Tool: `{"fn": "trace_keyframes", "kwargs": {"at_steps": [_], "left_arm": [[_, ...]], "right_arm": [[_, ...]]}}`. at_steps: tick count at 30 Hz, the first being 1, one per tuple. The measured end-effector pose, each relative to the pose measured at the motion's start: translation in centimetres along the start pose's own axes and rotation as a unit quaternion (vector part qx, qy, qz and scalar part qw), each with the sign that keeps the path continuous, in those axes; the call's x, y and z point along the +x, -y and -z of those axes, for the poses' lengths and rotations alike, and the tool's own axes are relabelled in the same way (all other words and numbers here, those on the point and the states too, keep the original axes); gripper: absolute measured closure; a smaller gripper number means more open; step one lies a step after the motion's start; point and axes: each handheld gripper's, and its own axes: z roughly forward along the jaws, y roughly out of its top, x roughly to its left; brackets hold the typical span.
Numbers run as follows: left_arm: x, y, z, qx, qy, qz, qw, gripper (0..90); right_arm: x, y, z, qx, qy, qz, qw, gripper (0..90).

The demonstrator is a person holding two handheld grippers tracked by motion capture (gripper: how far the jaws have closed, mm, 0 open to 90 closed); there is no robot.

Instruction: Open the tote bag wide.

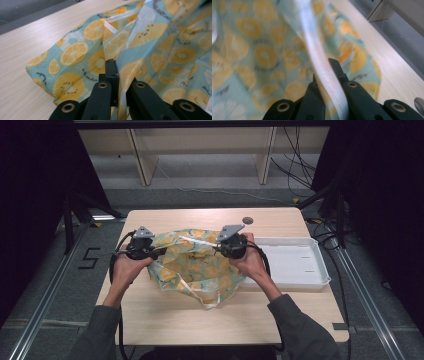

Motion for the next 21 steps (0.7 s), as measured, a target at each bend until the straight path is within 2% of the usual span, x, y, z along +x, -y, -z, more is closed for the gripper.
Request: {"fn": "trace_keyframes", "kwargs": {"at_steps": [1, 3, 4, 5, 6, 7, 8, 9, 10, 11, 12, 13, 15, 16, 17, 18, 19, 20, 21], "left_arm": [[0.0, 0.3, -0.2, -0.002, 0.002, 0.000, 1.0000, 87.8], [-0.1, 0.5, -0.3, 0.001, 0.004, 0.000, 1.0000, 86.9], [-0.2, 0.9, -0.7, 0.005, 0.007, -0.001, 1.0000, 86.2], [-0.2, 0.9, -0.7, 0.005, 0.007, -0.001, 1.0000, 85.6], [-0.3, 1.1, -0.9, 0.015, 0.011, -0.001, 0.9998, 83.8], [-0.3, 1.1, -0.9, 0.015, 0.011, -0.001, 0.9998, 80.8], [-0.5, 1.2, -0.8, 0.016, 0.015, -0.005, 0.9997, 73.9], [-0.5, 1.2, -0.8, 0.016, 0.015, -0.005, 0.9997, 68.3], [-1.0, 1.0, -0.3, 0.015, 0.000, -0.022, 0.9996, 59.8], [-1.0, 1.0, -0.3, 0.015, 0.000, -0.022, 0.9996, 53.8], [-1.7, 0.7, 0.2, -0.003, -0.016, -0.031, 0.9994, 53.8], [-2.7, 0.2, 1.2, -0.017, -0.031, -0.044, 0.9984, 43.5], [-4.1, -0.4, 2.2, -0.029, -0.041, -0.071, 0.9962, 41.3], [-5.2, -0.5, 2.4, -0.038, -0.027, -0.066, 0.9968, 42.1], [-5.2, -0.5, 2.4, -0.038, -0.027, -0.066, 0.9968, 43.4], [-6.8, -0.9, 2.2, -0.053, -0.023, -0.094, 0.9939, 43.9], [-7.6, -1.0, 1.8, -0.049, -0.013, -0.102, 0.9935, 44.9], [-8.4, -1.1, 1.2, -0.039, -0.008, -0.112, 0.9929, 46.2], [-8.8, -1.1, 0.4, -0.010, -0.014, -0.128, 0.9916, 46.3]], "right_arm": [[-0.7, -0.5, 0.0, -0.004, 0.001, -0.004, 1.0000, 90.0], [-1.8, -1.4, -0.3, -0.023, -0.006, -0.029, 0.9993, 90.0], [-2.5, -2.0, -0.6, -0.026, -0.011, -0.031, 0.9991, 90.0], [-2.7, -2.2, -0.8, -0.030, -0.015, -0.043, 0.9985, 90.0], [-3.2, -2.6, -1.1, -0.037, -0.021, -0.042, 0.9982, 90.0], [-3.2, -2.6, -1.1, -0.037, -0.021, -0.042, 0.9982, 90.0], [-4.0, -3.2, -1.7, -0.035, -0.022, -0.058, 0.9974, 90.0], [-4.2, -3.4, -1.8, -0.030, -0.027, -0.061, 0.9973, 90.0], [-4.5, -3.7, -2.2, -0.028, -0.018, -0.061, 0.9975, 90.0], [-4.5, -3.7, -2.2, -0.028, -0.018, -0.061, 0.9975, 90.0], [-4.7, -3.8, -2.4, -0.025, -0.020, -0.061, 0.9976, 90.0], [-5.1, -3.9, -3.0, -0.012, -0.012, -0.070, 0.9974, 90.0], [-5.3, -4.0, -3.5, -0.005, -0.003, -0.077, 0.9970, 90.0], [-5.3, -4.0, -3.7, 0.000, 0.000, -0.082, 0.9967, 90.0], [-5.4, -4.0, -3.9, 0.000, 0.002, -0.085, 0.9964, 90.0], [-5.3, -4.0, -4.1, -0.006, 0.005, -0.088, 0.9961, 90.0], [-5.3, -4.1, -4.1, 0.005, 0.001, -0.088, 0.9961, 90.0], [-5.2, -4.1, -4.3, 0.005, 0.004, -0.086, 0.9963, 90.0], [-5.1, -4.2, -4.3, 0.011, 0.004, -0.091, 0.9958, 90.0]]}}
